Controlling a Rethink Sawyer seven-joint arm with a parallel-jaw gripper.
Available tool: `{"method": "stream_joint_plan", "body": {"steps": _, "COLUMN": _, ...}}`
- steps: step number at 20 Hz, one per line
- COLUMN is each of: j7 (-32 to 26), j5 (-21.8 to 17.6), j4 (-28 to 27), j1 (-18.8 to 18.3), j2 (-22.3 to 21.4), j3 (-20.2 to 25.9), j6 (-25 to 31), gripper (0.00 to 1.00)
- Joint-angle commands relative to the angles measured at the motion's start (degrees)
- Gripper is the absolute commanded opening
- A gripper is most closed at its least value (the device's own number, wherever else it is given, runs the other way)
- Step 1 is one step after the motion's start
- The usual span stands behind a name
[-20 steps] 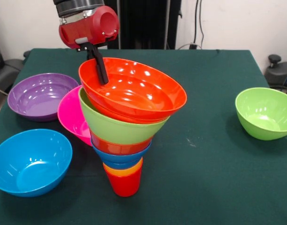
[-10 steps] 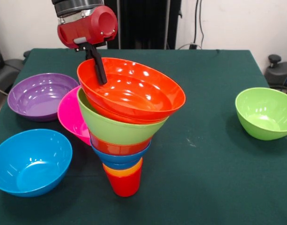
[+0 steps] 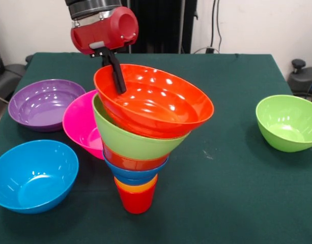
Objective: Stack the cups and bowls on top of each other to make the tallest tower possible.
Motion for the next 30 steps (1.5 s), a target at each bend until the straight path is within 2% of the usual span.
{"method": "stream_joint_plan", "body": {"steps": 1, "j7": -3.62, "j5": -2.64, "j4": -3.74, "j1": 3.57, "j2": 2.17, "j3": -0.59, "j6": -1.3, "gripper": 0.0}}
{"method": "stream_joint_plan", "body": {"steps": 30, "j7": -6.62, "j5": -1.97, "j4": -3.78, "j1": 0.45, "j2": 3.17, "j3": 1.71, "j6": 1.21, "gripper": 0.0}}
